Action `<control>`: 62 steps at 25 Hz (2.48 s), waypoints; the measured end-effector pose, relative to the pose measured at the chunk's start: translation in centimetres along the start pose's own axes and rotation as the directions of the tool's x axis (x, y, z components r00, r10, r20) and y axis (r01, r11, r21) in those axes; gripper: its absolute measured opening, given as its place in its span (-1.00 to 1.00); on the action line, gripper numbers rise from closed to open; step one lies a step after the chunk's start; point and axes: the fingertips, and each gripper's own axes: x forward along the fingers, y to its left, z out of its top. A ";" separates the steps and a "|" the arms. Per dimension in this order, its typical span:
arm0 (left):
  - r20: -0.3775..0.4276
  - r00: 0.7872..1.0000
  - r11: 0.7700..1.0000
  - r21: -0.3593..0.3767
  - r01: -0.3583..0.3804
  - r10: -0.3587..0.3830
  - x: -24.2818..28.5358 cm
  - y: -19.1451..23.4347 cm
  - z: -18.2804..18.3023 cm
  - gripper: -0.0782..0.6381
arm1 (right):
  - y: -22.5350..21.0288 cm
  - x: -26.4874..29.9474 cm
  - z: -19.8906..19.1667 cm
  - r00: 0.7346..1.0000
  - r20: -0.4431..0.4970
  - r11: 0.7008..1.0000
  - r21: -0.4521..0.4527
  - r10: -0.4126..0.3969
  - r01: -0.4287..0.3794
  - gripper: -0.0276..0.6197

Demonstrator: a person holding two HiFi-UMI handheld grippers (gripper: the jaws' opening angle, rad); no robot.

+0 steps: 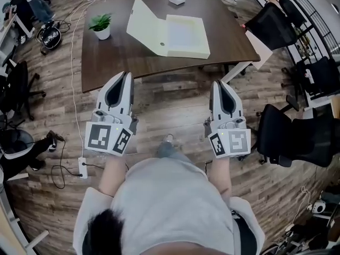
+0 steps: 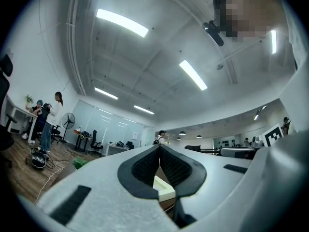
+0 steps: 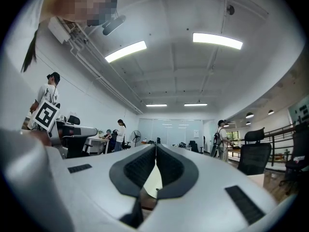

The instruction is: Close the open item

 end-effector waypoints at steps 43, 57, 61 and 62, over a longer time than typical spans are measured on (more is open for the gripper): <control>-0.140 0.946 0.955 0.000 -0.297 0.294 20.5 13.0 -8.2 -0.72 | -11.9 22.6 -6.8 0.988 -0.027 0.984 0.091 0.154 -0.151 -0.87; -0.290 0.903 0.923 -0.124 -0.364 0.317 23.9 21.6 -16.3 -0.28 | -10.9 30.1 -8.5 0.985 -0.072 0.987 0.049 0.155 -0.152 -0.87; -0.335 0.896 0.926 -0.135 -0.351 0.291 24.8 22.3 -18.5 -0.28 | -10.6 31.6 -9.0 0.985 -0.084 0.988 0.046 0.149 -0.145 -0.87; -0.347 0.894 0.928 -0.137 -0.348 0.284 24.9 22.4 -19.0 -0.28 | -10.5 31.9 -9.1 0.985 -0.086 0.988 0.045 0.148 -0.144 -0.87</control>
